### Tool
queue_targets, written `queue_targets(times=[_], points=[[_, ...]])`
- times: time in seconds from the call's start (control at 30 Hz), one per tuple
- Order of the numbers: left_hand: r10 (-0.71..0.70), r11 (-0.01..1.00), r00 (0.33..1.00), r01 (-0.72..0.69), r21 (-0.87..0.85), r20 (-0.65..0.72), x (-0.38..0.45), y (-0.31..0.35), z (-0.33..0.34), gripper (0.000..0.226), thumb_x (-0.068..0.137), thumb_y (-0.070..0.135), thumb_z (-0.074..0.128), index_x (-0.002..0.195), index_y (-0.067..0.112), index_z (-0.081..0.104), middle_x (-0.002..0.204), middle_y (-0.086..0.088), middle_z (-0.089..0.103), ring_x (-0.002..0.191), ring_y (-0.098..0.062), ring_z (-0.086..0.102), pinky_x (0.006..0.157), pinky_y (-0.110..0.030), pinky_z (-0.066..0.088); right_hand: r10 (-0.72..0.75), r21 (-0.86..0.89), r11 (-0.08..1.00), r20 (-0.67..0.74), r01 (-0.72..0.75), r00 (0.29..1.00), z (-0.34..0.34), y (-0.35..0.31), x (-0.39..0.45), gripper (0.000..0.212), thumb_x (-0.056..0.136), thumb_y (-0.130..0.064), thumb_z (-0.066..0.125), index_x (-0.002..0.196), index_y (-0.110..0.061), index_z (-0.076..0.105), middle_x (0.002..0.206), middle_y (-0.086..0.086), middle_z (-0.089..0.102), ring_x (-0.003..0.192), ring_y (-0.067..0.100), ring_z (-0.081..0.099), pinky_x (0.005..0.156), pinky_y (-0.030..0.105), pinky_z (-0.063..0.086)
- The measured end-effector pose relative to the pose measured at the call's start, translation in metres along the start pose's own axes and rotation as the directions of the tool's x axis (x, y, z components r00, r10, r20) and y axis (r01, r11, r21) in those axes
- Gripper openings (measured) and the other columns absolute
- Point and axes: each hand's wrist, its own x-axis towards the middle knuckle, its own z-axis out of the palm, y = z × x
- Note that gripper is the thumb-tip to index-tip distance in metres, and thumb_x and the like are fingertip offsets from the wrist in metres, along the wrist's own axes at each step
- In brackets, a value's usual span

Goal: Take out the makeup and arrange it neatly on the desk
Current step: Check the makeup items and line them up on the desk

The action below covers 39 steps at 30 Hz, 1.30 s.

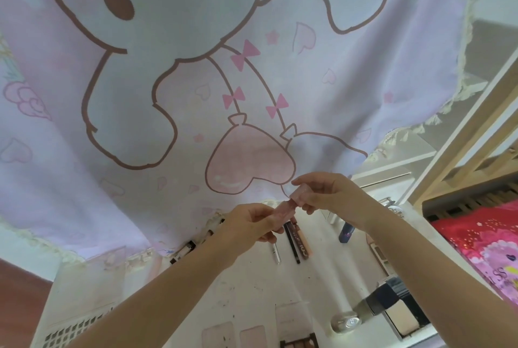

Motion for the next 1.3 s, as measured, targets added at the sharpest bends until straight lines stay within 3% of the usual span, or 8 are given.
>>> queue_targets(times=[0.23,0.47,0.6,0.7,0.93,1.1,1.2,1.3], points=[[-0.064,0.988,0.997,0.069,-0.141,0.034,0.011,-0.01,0.009,0.016,0.083,0.019,0.063,0.086,0.014,0.047,0.062,0.005,0.07,0.054,-0.007,0.064,0.076,-0.027,0.053,0.105,0.067,0.992,0.007,-0.106,0.994,0.008,0.026,-0.003,0.066,0.072,0.007,0.069,0.12,-0.03,0.042,0.094,0.02,0.067,0.083,0.016,0.066,0.087,0.029,0.052],[-0.286,0.958,0.958,0.285,0.037,0.031,0.036,-0.049,0.018,0.02,0.093,0.037,0.047,0.086,0.018,0.049,0.091,-0.001,0.065,0.07,-0.008,0.063,0.063,-0.016,0.047,0.189,-0.258,0.937,-0.194,-0.236,0.963,-0.015,0.044,-0.016,0.044,0.073,-0.004,0.07,0.108,-0.022,0.051,0.071,-0.005,0.064,0.063,0.003,0.061,0.055,0.014,0.045],[-0.361,0.737,0.932,0.298,0.607,-0.02,0.048,-0.1,0.016,0.023,0.096,0.037,0.041,0.098,0.015,0.046,0.09,0.003,0.052,0.089,-0.015,0.052,0.062,-0.018,0.036,0.279,-0.537,0.743,-0.295,-0.4,0.914,-0.04,0.061,-0.021,0.016,0.075,-0.011,0.07,0.088,-0.012,0.062,0.068,-0.005,0.054,0.067,0.01,0.052,0.065,0.018,0.043],[-0.35,0.526,0.937,0.199,0.827,-0.002,0.054,-0.13,0.021,0.041,0.097,0.035,0.039,0.126,0.006,0.043,0.124,-0.007,0.049,0.115,-0.023,0.048,0.088,-0.026,0.042,0.356,-0.591,0.654,-0.311,-0.473,0.881,-0.047,0.083,-0.02,0.008,0.075,-0.008,0.069,0.081,-0.007,0.064,0.071,-0.003,0.054,0.066,0.006,0.048,0.06,0.013,0.038],[-0.371,0.258,0.929,0.107,0.96,-0.004,0.051,-0.172,0.022,0.066,0.099,0.034,0.033,0.146,0.003,0.0,0.155,-0.017,-0.011,0.145,-0.027,-0.006,0.117,-0.037,0.01,0.471,-0.592,0.52,-0.403,-0.616,0.785,-0.052,0.148,0.003,0.033,0.072,-0.011,0.072,0.102,-0.001,0.061,0.106,0.011,0.064,0.103,0.022,0.057,0.086,0.028,0.048],[-0.379,0.222,0.925,0.073,0.972,0.017,0.049,-0.18,0.017,0.065,0.1,0.035,0.026,0.146,0.004,-0.009,0.154,-0.016,-0.016,0.144,-0.026,-0.011,0.118,-0.036,0.004,0.486,-0.52,0.502,-0.492,-0.691,0.723,-0.043,0.166,0.01,0.033,0.077,-0.007,0.066,0.108,0.003,0.06,0.108,0.015,0.063,0.105,0.027,0.056,0.082,0.029,0.045],[-0.39,0.214,0.921,0.063,0.975,0.026,0.05,-0.182,0.017,0.065,0.1,0.035,0.024,0.145,0.004,-0.011,0.153,-0.016,-0.018,0.144,-0.027,-0.013,0.118,-0.035,0.002,0.485,-0.458,0.528,-0.528,-0.715,0.697,-0.044,0.171,0.014,0.027,0.073,-0.004,0.067,0.098,0.006,0.063,0.082,0.011,0.061,0.093,0.028,0.057,0.064,0.026,0.043],[-0.39,0.204,0.92,0.058,0.977,0.027,0.051,-0.186,0.016,0.065,0.101,0.036,0.022,0.145,0.004,-0.012,0.153,-0.016,-0.019,0.143,-0.027,-0.014,0.118,-0.036,0.0,0.45,-0.463,0.561,-0.525,-0.686,0.722,-0.042,0.175,0.018,0.023,0.079,-0.008,0.063,0.096,0.007,0.063,0.092,0.019,0.064,0.096,0.034,0.059,0.078,0.032,0.047]])
